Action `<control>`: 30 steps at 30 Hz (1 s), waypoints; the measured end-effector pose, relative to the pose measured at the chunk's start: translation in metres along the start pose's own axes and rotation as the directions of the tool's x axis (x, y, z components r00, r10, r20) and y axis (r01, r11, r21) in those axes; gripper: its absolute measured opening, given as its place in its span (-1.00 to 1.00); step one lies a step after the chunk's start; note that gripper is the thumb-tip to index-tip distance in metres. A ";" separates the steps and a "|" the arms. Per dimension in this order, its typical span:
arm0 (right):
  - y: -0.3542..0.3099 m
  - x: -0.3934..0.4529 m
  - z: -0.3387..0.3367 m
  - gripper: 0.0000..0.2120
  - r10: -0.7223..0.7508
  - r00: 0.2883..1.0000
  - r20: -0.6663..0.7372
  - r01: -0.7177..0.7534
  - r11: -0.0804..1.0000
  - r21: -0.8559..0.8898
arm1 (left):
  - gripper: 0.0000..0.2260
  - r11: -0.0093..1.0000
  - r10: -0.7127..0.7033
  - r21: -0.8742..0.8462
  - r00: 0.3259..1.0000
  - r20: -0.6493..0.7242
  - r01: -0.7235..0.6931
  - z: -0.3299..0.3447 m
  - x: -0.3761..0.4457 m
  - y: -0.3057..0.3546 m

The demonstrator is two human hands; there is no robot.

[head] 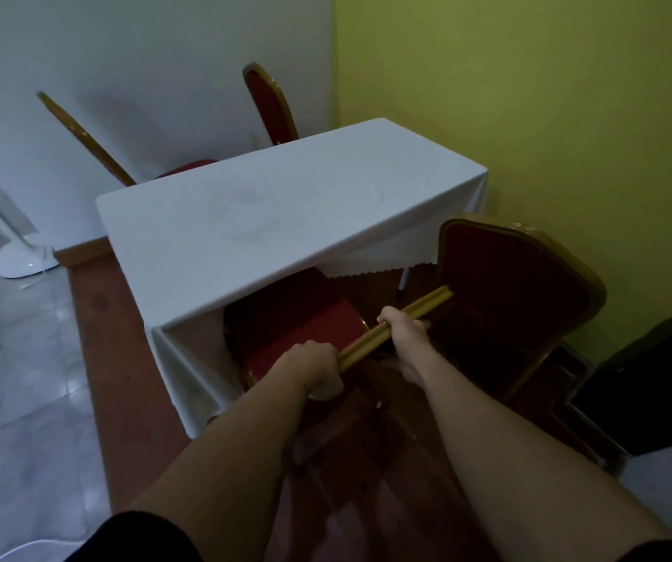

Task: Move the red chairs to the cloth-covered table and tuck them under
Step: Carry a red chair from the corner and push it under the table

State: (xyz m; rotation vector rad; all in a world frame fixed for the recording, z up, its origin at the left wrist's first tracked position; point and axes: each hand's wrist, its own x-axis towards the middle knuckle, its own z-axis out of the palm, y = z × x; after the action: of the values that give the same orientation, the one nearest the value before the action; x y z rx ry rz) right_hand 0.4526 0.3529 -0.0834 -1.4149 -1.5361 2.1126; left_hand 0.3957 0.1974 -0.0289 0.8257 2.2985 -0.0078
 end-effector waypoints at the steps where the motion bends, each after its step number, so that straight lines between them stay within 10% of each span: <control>1: -0.001 0.002 0.003 -0.39 -0.001 1.000 0.007 0.001 1.000 -0.002 | -0.57 1.000 -0.004 -0.002 1.000 -0.002 0.004 -0.001 0.002 -0.002; 16: -0.025 0.002 -0.046 -0.18 0.076 0.963 0.257 -0.004 0.963 -0.271 | -0.64 0.999 0.045 0.006 0.999 -0.014 -0.045 -0.018 0.021 -0.004; 30: -0.104 0.028 -0.252 -0.26 -0.182 0.952 -0.246 0.030 0.856 -0.516 | -0.59 0.843 0.522 0.074 0.778 -0.351 -0.533 -0.109 0.092 0.200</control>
State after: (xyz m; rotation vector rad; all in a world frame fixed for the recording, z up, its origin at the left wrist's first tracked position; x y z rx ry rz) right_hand 0.5909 0.5806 -0.0205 -1.6489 -2.0775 1.4028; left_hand 0.3908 0.4326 0.0406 1.5425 2.2952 0.4656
